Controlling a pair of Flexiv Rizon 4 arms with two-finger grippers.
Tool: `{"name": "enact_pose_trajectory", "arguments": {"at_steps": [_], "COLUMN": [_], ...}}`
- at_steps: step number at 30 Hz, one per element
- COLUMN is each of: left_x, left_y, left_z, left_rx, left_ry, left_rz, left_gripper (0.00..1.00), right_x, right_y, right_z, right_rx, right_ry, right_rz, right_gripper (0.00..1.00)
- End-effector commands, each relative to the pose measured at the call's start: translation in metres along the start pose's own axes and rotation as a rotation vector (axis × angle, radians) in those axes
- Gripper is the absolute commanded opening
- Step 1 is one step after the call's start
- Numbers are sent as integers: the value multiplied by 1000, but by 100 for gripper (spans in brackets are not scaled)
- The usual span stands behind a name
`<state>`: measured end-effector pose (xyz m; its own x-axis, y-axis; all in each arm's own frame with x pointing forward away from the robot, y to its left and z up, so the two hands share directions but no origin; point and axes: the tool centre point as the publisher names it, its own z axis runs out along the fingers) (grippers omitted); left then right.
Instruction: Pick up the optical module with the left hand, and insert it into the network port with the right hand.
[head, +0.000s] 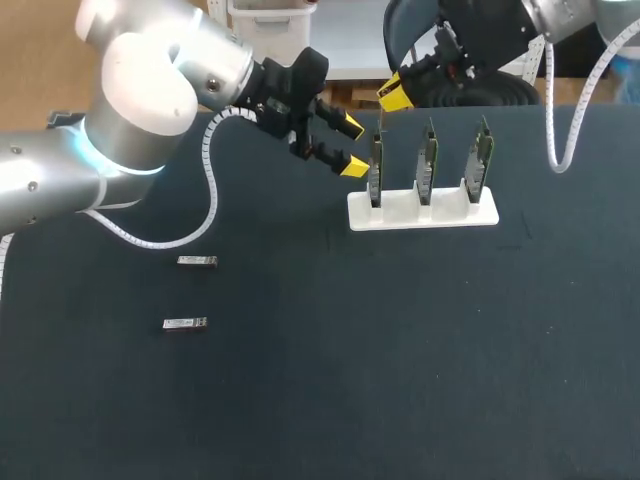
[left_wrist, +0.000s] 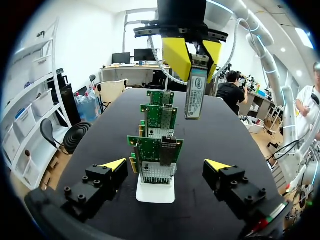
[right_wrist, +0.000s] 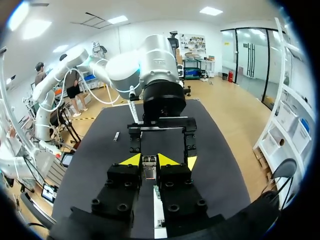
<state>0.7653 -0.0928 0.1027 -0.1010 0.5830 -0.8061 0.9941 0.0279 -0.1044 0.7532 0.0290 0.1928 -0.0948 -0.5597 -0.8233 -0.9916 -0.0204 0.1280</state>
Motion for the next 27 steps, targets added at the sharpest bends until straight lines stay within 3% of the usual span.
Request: {"name": "enact_pose_trajectory", "arguments": {"at_steps": [1, 27], "left_x": [-1, -1], "left_y": [2, 2], "left_z": [1, 1], "left_rx": [5, 5], "left_ry": [6, 6], "left_rz": [-2, -2], "left_gripper": [100, 100], "right_x": [1, 15], "right_y": [-12, -22], "right_z": [2, 22], "right_rx": [-30, -46], "right_ry": [10, 73], "right_rz": [-12, -18], "right_gripper": [0, 0]}}
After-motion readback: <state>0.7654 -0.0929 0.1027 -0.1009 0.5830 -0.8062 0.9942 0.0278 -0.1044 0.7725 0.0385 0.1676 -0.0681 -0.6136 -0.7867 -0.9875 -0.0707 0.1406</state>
